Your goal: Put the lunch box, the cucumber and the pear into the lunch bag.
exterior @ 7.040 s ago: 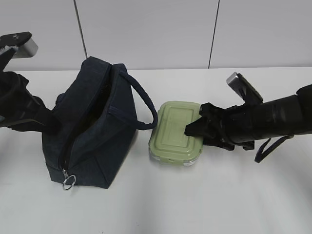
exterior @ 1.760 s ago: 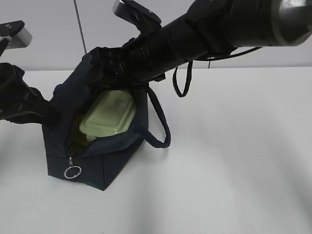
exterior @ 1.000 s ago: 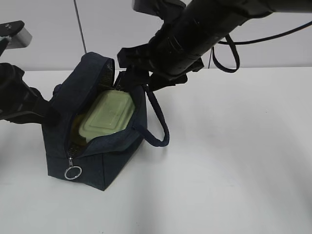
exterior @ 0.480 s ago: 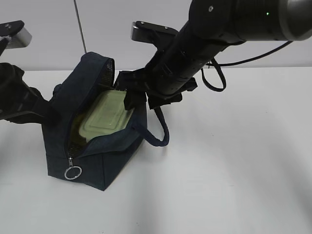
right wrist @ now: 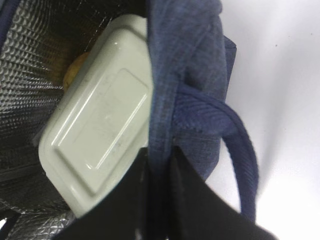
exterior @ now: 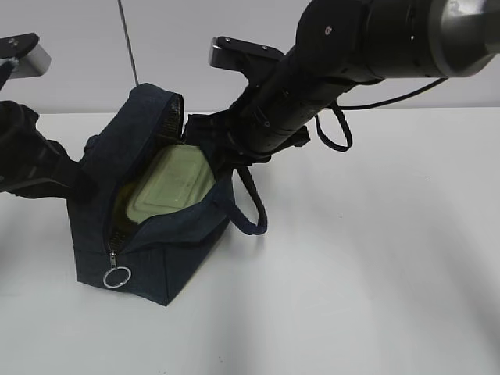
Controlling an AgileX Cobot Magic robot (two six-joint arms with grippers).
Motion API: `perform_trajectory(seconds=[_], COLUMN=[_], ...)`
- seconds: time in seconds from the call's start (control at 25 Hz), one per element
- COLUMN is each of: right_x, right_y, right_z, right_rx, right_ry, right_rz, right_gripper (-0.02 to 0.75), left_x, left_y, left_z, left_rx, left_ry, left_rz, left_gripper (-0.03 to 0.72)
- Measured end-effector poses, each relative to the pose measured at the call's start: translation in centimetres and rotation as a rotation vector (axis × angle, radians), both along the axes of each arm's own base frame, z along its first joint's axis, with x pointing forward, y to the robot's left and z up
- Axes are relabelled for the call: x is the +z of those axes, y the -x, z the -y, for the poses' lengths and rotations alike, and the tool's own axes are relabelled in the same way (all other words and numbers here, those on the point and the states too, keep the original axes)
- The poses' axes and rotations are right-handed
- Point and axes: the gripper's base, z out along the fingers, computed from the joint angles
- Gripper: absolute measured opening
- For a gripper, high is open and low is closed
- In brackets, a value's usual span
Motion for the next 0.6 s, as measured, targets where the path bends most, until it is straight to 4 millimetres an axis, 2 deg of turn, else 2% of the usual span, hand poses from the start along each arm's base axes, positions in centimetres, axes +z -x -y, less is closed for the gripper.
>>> perform_trajectory(seconds=[0.04, 0.08, 0.36, 0.6], right_x=[0.0, 0.0, 0.4, 2.1], right_y=[0.0, 0.0, 0.2, 0.6], right_z=[0.0, 0.0, 0.9, 2.7], right_rx=[0.001, 0.001, -0.039, -0.088], right_ry=[0.002, 0.004, 0.075, 0.111], right_rz=[0.0, 0.001, -0.004, 0.019], right_gripper=[0.024, 0.015, 0.008, 0.008], left_x=[0.0, 0.0, -1.1, 0.4], left_y=[0.0, 0.0, -0.4, -1.9], left_z=[0.0, 0.0, 0.2, 0.6], left_rx=[0.0, 0.0, -0.001, -0.016], left_ry=[0.0, 0.0, 0.002, 0.016], left_rz=[0.0, -0.001, -0.05, -0.021], left_gripper=[0.001, 0.001, 0.001, 0.001])
